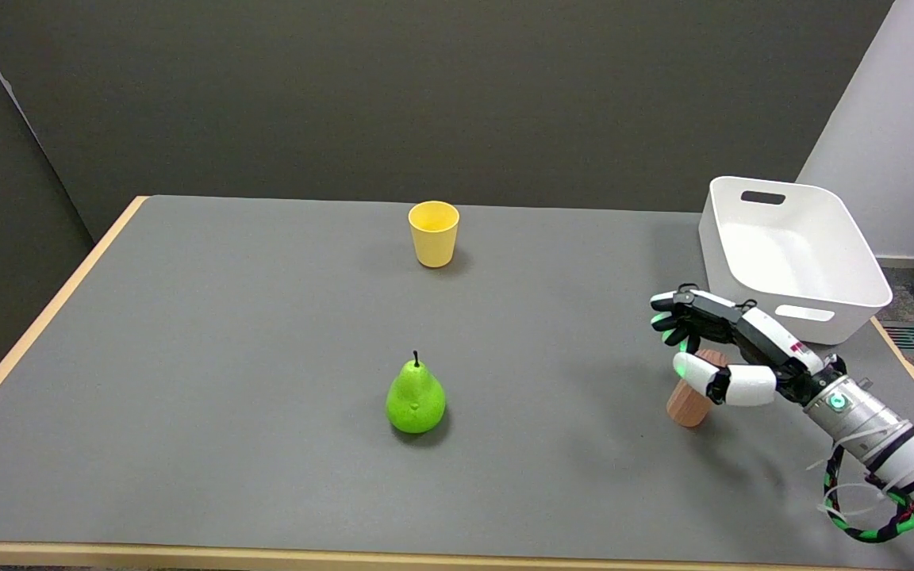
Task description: Pick up the wooden cylinder.
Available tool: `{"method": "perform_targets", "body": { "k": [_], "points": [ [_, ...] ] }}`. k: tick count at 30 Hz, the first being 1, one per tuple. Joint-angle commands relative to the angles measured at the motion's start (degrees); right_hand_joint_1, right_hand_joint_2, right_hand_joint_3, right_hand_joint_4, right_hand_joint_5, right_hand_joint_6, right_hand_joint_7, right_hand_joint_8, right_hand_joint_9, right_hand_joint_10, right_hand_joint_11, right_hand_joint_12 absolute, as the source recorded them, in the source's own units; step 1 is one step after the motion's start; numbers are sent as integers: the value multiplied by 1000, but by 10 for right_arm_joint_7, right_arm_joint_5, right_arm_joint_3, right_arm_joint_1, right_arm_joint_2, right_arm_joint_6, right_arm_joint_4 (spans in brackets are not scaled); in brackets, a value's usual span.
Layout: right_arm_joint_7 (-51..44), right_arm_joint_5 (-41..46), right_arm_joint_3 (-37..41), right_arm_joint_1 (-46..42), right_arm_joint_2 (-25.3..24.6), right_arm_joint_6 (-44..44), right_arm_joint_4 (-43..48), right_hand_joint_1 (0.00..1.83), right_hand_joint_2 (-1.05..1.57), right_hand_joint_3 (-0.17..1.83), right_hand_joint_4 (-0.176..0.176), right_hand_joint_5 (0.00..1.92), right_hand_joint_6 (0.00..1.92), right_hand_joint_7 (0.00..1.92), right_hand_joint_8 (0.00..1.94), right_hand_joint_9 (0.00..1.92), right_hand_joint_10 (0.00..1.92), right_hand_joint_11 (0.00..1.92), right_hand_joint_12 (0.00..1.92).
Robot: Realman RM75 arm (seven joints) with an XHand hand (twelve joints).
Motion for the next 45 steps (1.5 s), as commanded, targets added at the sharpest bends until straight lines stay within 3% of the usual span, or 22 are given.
{"method": "perform_targets", "body": {
  "k": [1, 40, 45],
  "points": [
    [3, 11, 3, -20, -13, -38, -44, 755, 666, 918, -25, 317, 561, 512, 609, 470, 1118, 464, 1738],
    [4, 11, -45, 53, 1, -86, -152, 816, 661, 942, -29, 312, 568, 501, 593, 459, 1102, 443, 1723],
    [4, 11, -44, 53, 2, -87, -155, 891, 695, 942, -24, 405, 797, 509, 586, 470, 1094, 432, 1721]
  ]
}}
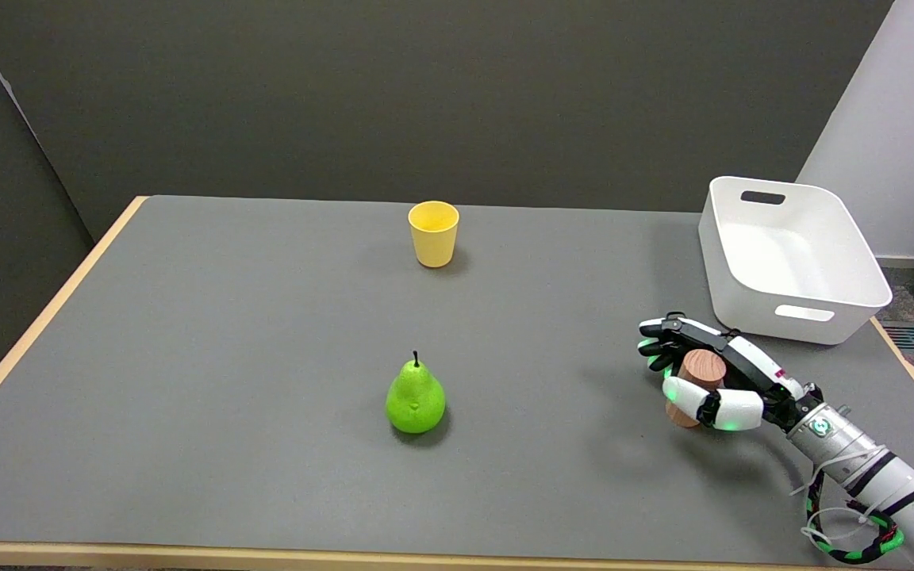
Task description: Pick up the wooden cylinder.
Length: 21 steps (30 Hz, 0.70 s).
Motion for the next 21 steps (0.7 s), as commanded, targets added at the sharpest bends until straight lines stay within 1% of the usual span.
{"method": "perform_targets", "body": {
  "k": [1, 3, 5, 7, 9, 11, 12, 15, 16, 17, 18, 19, 20, 21],
  "points": [
    [1, 0, -5, 16, 2, -22, -35, 901, 703, 941, -24, 425, 856, 514, 591, 476, 1096, 431, 1722],
    [1, 0, -4, 17, 2, -22, -36, 921, 719, 941, -24, 459, 954, 536, 616, 493, 1107, 427, 1724],
    [1, 0, -3, 19, 4, -22, -38, 934, 735, 937, -29, 476, 1007, 567, 663, 506, 1116, 426, 1728],
    [1, 0, -3, 22, 4, -22, -40, 971, 792, 909, -44, 513, 1110, 636, 803, 560, 1160, 423, 1733],
    [1, 0, -3, 25, 5, -22, -41, 961, 1139, 363, -53, 625, 1528, 675, 888, 602, 1217, 443, 1756],
    [1, 0, -2, 28, 5, -20, -41, 1119, 1155, 239, -28, 644, 1572, 782, 1194, 677, 1237, 501, 1842],
    [1, 0, -1, 29, 5, -19, -41, 1152, 1164, 202, -21, 640, 1574, 806, 1270, 698, 1242, 509, 1877],
    [1, 1, -1, 33, 5, -17, -41, 1143, 1211, 128, -21, 612, 1580, 796, 1317, 710, 1246, 516, 1921],
    [1, 1, -1, 35, 5, -16, -41, 1185, 1190, 174, -12, 617, 1500, 764, 1381, 707, 1245, 536, 1918],
    [2, 1, -1, 36, 5, -15, -41, 1262, 1138, 275, 6, 633, 1351, 715, 1475, 702, 1246, 555, 1911],
    [6, 1, -1, 39, 5, -14, -42, 1306, 1068, 494, 20, 620, 1313, 696, 1443, 685, 1286, 572, 1911],
    [16, 1, -1, 41, 6, -13, -44, 1316, 982, 827, 28, 578, 1391, 709, 1281, 657, 1366, 584, 1917],
    [21, 1, -1, 43, 6, -14, -47, 1326, 932, 1019, 33, 554, 1438, 718, 1191, 643, 1416, 595, 1921],
    [30, 1, -1, 47, 7, -18, -52, 1338, 930, 1024, 34, 554, 1447, 721, 1199, 649, 1428, 606, 1921]
  ]
}}
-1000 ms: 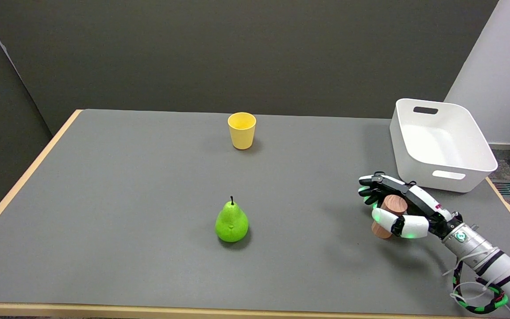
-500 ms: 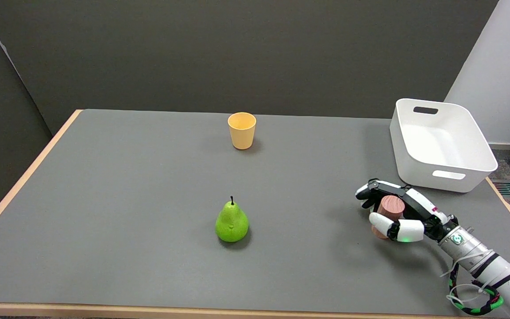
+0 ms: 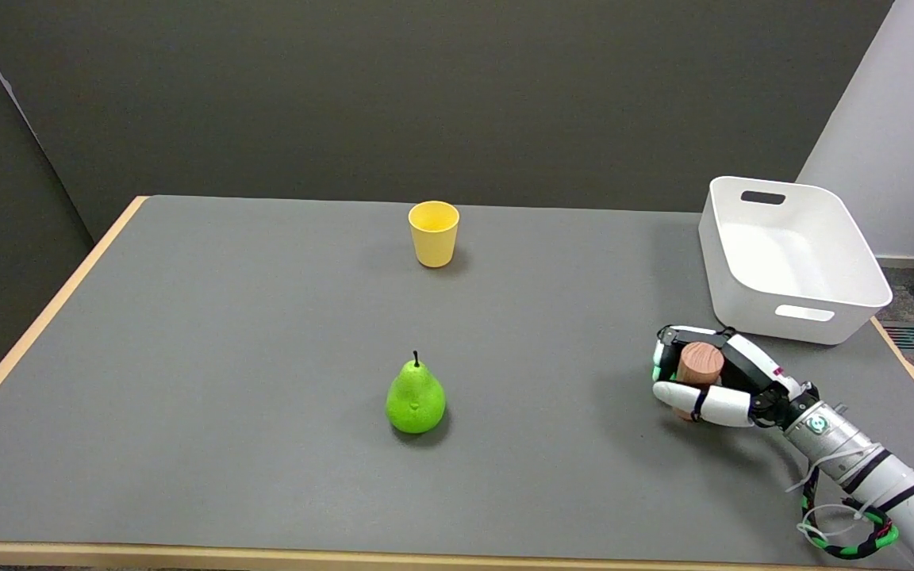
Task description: Pick up the wooden cylinder.
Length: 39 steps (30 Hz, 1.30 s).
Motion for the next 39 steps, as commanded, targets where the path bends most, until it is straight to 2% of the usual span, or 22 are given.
{"method": "perform_targets", "body": {
  "k": [1, 3, 4, 5, 7, 9, 12, 13, 14, 16, 17, 21, 26, 37, 39],
  "points": [
    [33, 1, 2, 29, 4, -5, -24, 1380, 930, 971, 35, 555, 1456, 725, 1208, 655, 1460, 619, 1921],
    [37, 1, 1, 32, 4, -6, -28, 1581, 936, 632, 30, 566, 1474, 737, 1233, 662, 1599, 645, 1921],
    [37, 1, 0, 34, 5, -6, -29, 1634, 938, 543, 29, 569, 1486, 739, 1241, 664, 1636, 652, 1921],
    [37, 1, 0, 35, 6, -6, -29, 1634, 938, 544, 30, 571, 1499, 739, 1244, 663, 1637, 652, 1921],
    [37, 1, -1, 36, 6, -3, -29, 1636, 918, 573, 38, 588, 1556, 750, 1273, 675, 1634, 690, 1921],
    [37, 1, -1, 37, 6, 0, -29, 1773, 761, 745, 30, 604, 1647, 769, 1387, 772, 1449, 727, 1921],
    [37, 1, 2, 41, 5, -2, -34, 1828, 591, 997, -17, 636, 1883, 787, 1792, 897, 1458, 770, 1921],
    [38, 1, 2, 43, 5, -3, -34, 1830, 589, 1006, -20, 629, 1895, 775, 1848, 897, 1478, 765, 1921],
    [39, 1, 2, 43, 4, -3, -36, 1812, 591, 1018, -22, 624, 1906, 781, 1832, 899, 1512, 758, 1921],
    [39, 1, 2, 43, 4, -4, -38, 1694, 617, 1063, -14, 623, 1920, 869, 1484, 912, 1637, 745, 1921],
    [39, 1, 2, 44, 4, -5, -40, 1687, 626, 1057, -16, 619, 1917, 870, 1465, 902, 1663, 734, 1921],
    [39, 1, 2, 44, 3, -6, -42, 1678, 694, 976, -40, 615, 1902, 846, 1461, 809, 1769, 672, 1921],
    [39, 1, 2, 47, 3, -9, -49, 1678, 707, 969, -58, 626, 1918, 835, 1470, 784, 1814, 667, 1921],
    [39, 1, 5, 59, 1, -14, -66, 1677, 708, 967, -60, 630, 1921, 836, 1470, 774, 1816, 676, 1921],
    [39, 1, 5, 60, 0, -21, -76, 1672, 745, 915, -61, 617, 1919, 812, 1481, 758, 1824, 629, 1921]
  ]
}}
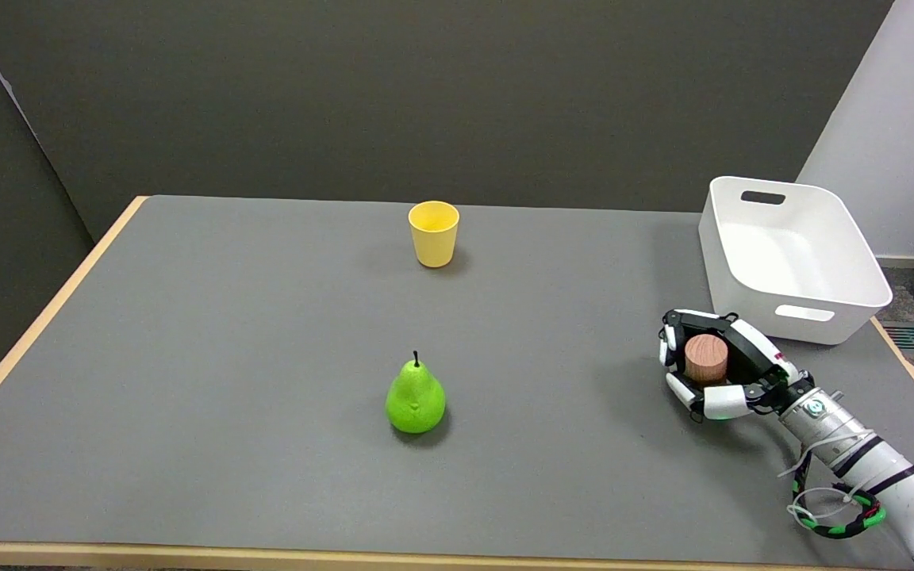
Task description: Pick up the wooden cylinder.
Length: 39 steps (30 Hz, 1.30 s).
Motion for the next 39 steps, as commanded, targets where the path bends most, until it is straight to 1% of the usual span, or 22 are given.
{"method": "perform_targets", "body": {
  "k": [1, 3, 5, 7, 8, 9, 11, 13, 15, 16, 18, 19, 22, 23, 24, 25, 26, 28, 30, 31, 34, 39],
  "points": [
    [3, 0, 2, 17, -2, -20, -38, 1668, 766, 881, -56, 606, 1891, 802, 1478, 752, 1820, 604, 1921],
    [3, 0, 3, 20, 0, -31, -48, 1639, 812, 813, -38, 559, 1755, 782, 1462, 738, 1818, 521, 1921],
    [3, 0, 5, 21, 1, -37, -53, 1482, 922, 713, -10, 381, 1392, 695, 1484, 665, 1921, 179, 1921],
    [3, 0, 7, 21, 1, -38, -53, 1454, 994, 604, -32, 356, 1249, 636, 1518, 651, 1913, 112, 1921],
    [3, 0, 7, 20, 2, -38, -53, 1350, 1078, 468, -35, 378, 1123, 624, 1580, 655, 1862, 64, 1921],
    [2, -1, 7, 19, 2, -38, -54, 1233, 1109, 408, -38, 399, 1012, 611, 1597, 663, 1810, 22, 1921],
    [0, -1, 7, 19, 4, -38, -54, 981, 786, 863, -37, 416, 956, 588, 1313, 693, 1730, 4, 1921],
    [-1, -1, 7, 19, 4, -38, -54, 934, 741, 867, -47, 440, 908, 564, 1279, 658, 1751, 10, 1921],
    [3, -18, 8, 23, 6, -32, -63, 911, 718, 877, -84, 503, 966, 564, 1309, 651, 1752, 16, 1921],
    [-2, -1, 9, 19, 4, -38, -55, 901, 716, 866, -100, 519, 1018, 568, 1329, 657, 1750, 25, 1921],
    [-2, -1, 13, 18, 4, -37, -55, 886, 717, 844, -118, 539, 1105, 581, 1349, 672, 1740, 47, 1921],
    [-2, -1, 13, 18, 4, -37, -55, 879, 714, 845, -118, 552, 1141, 596, 1341, 681, 1729, 59, 1921],
    [-8, -1, 15, 18, 4, -38, -55, 836, 694, 873, -104, 604, 1295, 744, 1225, 779, 1601, 146, 1921],
    [-16, -1, 16, 18, 4, -38, -55, 830, 693, 873, -98, 612, 1322, 774, 1221, 793, 1580, 159, 1921],
    [-24, -1, 16, 18, 4, -38, -54, 839, 725, 852, -80, 627, 1379, 789, 1279, 811, 1582, 162, 1921],
    [-26, -1, 16, 18, 4, -38, -54, 895, 866, 759, -27, 665, 1521, 745, 1544, 834, 1666, 132, 1921],
    [-31, -1, 17, 18, 4, -38, -54, 936, 965, 707, 17, 695, 1636, 704, 1763, 841, 1749, 103, 1921],
    [-39, -1, 18, 20, 3, -38, -54, 919, 890, 853, 37, 699, 1722, 631, 1937, 754, 1921, 46, 1921],
    [-50, 0, 24, 23, -1, -38, -55, 894, 745, 763, -5, 630, 1888, 580, 1940, 687, 1921, 17, 1921],
    [-52, 0, 27, 24, -2, -38, -55, 895, 715, 739, -13, 603, 1921, 569, 1941, 686, 1921, 13, 1921],
    [-56, 0, 35, 28, -8, -35, -55, 926, 705, 712, -15, 525, 1921, 595, 1941, 712, 1921, 41, 1921],
    [-62, 0, 41, 30, -13, -31, -55, 990, 658, 683, -15, 504, 1921, 614, 1941, 864, 1921, 263, 1921]
  ]
}}
